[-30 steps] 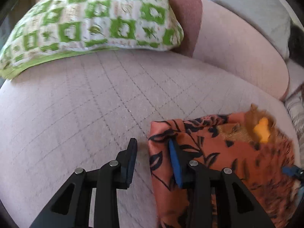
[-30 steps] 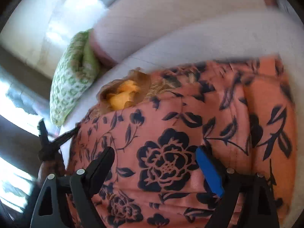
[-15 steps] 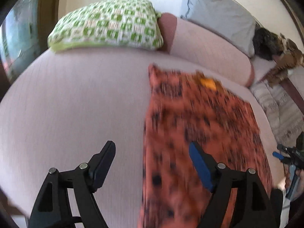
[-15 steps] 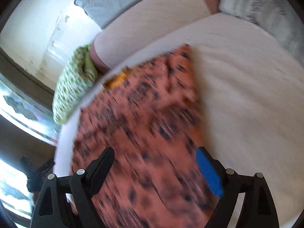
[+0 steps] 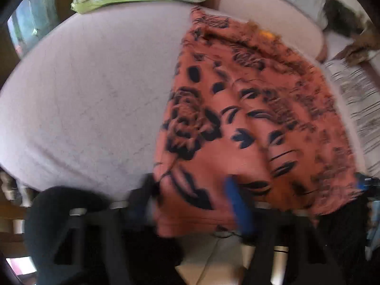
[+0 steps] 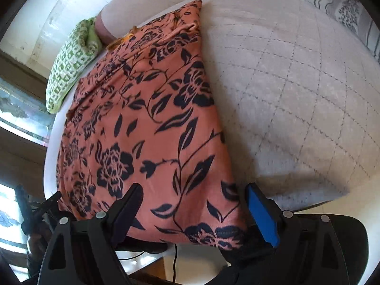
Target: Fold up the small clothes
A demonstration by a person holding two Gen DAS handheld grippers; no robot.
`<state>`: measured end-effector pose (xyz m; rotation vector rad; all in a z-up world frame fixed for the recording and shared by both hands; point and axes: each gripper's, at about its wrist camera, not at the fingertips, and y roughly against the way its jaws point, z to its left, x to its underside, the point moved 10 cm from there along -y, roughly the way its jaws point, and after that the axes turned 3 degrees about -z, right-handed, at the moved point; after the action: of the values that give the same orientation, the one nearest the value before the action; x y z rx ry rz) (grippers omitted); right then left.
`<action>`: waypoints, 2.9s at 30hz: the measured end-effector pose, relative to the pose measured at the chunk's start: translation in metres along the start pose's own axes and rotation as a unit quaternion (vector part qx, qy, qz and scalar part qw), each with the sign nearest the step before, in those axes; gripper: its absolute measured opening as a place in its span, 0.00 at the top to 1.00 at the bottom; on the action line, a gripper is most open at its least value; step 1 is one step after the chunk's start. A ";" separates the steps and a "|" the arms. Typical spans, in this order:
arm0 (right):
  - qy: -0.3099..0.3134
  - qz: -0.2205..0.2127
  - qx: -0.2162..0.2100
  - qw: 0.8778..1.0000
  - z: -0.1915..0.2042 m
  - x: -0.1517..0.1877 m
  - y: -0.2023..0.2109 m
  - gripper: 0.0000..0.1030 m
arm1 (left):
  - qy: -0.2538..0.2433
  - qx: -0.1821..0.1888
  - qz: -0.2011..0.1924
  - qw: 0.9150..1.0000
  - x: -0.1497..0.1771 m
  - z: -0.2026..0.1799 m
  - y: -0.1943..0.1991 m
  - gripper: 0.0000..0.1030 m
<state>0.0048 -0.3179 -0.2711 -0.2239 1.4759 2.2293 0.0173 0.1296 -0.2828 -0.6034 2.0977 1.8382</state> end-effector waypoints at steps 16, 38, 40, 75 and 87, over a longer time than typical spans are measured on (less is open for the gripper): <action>-0.019 0.029 -0.016 0.999 0.002 0.009 0.006 0.87 | 0.012 0.039 0.007 0.999 0.001 -0.004 0.011 0.95; -0.019 0.042 0.037 0.998 -0.015 0.009 0.011 0.46 | 0.062 0.019 0.002 0.998 -0.015 0.009 0.002 0.38; 0.008 0.047 0.061 0.997 -0.010 0.011 0.005 0.64 | 0.044 0.003 -0.004 0.999 -0.015 0.006 0.002 0.46; -0.110 -0.126 -0.262 0.950 0.075 -0.301 0.020 0.88 | 0.083 0.160 -0.154 0.972 -0.318 -0.023 0.028 0.68; 0.056 -0.095 0.025 0.994 0.034 -0.287 -0.083 0.17 | 0.077 0.026 -0.143 0.986 -0.298 0.026 -0.035 0.10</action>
<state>0.2994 -0.3408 -0.2180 -0.4592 1.4990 2.0549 0.2924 0.1881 -0.1754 -1.0041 2.0191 1.6187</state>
